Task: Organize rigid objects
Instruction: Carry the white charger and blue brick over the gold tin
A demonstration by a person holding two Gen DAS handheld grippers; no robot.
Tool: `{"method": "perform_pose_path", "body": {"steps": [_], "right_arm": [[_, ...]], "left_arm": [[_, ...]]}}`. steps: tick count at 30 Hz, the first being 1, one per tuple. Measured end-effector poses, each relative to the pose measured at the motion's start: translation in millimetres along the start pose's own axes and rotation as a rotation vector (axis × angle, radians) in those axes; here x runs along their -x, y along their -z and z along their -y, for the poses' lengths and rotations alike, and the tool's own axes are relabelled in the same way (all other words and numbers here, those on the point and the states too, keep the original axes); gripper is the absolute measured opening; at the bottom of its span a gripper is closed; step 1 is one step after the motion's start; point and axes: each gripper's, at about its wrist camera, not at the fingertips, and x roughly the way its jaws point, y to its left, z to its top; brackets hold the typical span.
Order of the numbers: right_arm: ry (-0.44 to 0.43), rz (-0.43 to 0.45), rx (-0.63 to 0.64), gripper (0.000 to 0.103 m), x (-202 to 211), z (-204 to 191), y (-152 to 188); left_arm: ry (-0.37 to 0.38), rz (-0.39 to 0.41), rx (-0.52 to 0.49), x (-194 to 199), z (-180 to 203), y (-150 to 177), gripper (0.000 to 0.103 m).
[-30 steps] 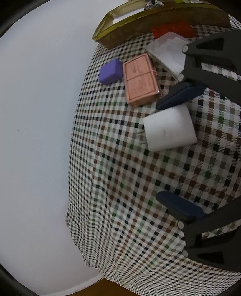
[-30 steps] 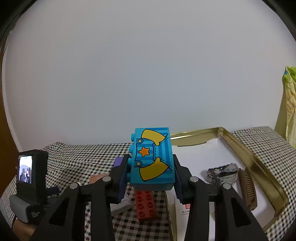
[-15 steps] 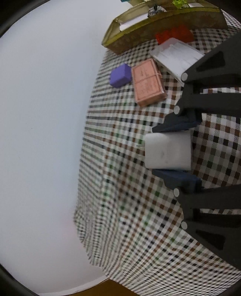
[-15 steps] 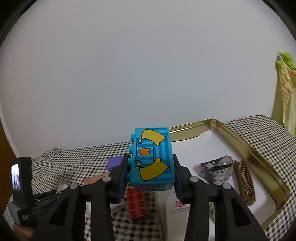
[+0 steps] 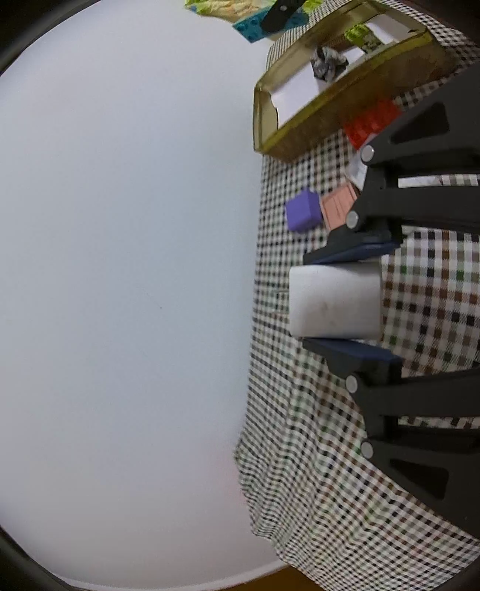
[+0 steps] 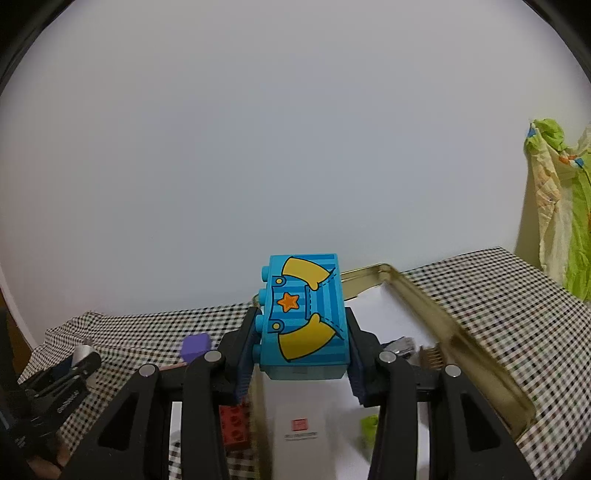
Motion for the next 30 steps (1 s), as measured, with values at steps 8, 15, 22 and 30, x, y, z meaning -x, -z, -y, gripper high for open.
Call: {"method": "perform_pose_path", "body": {"steps": [8,15,22,30], "right_arm": [[-0.003,0.0,0.018,0.045,-8,20,-3],[0.0,0.018,0.049,0.045,-2,32,-8],[0.002,0.012,0.029,0.045,6,41,-13],[0.018,0.023,0.064,0.045,12,47,-15]], "left_arm": [[0.047,0.031,-0.017,5,5,4,0.037],[0.099,0.05,-0.029,8,15,5,0.037],[0.113,0.05,-0.03,12,27,7,0.037],[0.161,0.05,-0.033,17,62,7,0.037]]}}
